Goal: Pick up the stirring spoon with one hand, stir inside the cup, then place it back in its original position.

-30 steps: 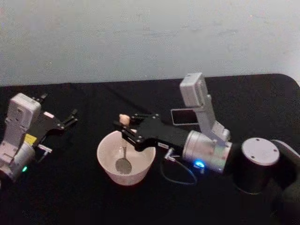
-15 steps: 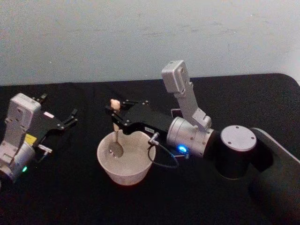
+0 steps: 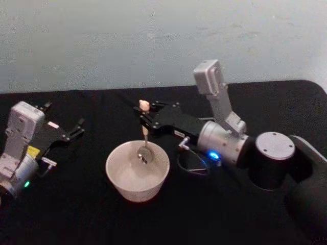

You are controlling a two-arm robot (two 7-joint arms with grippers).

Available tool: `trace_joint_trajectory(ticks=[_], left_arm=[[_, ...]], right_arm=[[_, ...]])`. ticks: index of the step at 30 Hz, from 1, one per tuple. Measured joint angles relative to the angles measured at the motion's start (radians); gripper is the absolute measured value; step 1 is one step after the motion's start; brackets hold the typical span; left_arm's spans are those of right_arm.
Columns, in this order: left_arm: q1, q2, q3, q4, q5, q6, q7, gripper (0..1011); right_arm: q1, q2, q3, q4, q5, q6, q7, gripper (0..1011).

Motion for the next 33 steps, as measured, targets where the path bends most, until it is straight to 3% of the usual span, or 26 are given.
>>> trace_joint_trajectory(ticks=[12,18,23,33], left_arm=[[0.0,0.0,0.0,0.0,0.0,0.0,0.0,1002],[0.0,0.0,0.0,0.0,0.0,0.0,0.0,1001],[0.0,0.0,0.0,0.0,0.0,0.0,0.0,1001],[0.0,0.0,0.0,0.0,0.0,0.0,0.0,1001]], right_arm=[[-0.1,0.105,0.023,-0.155,0.047,0.016,0.048,223],[-0.128,0.132,0.002,-0.202,0.059,0.017,0.071,223],[-0.133,0.129,-0.021,-0.21,0.051,0.007,0.072,223],[-0.091,0.048,-0.06,-0.147,0.031,-0.01,0.045,223]])
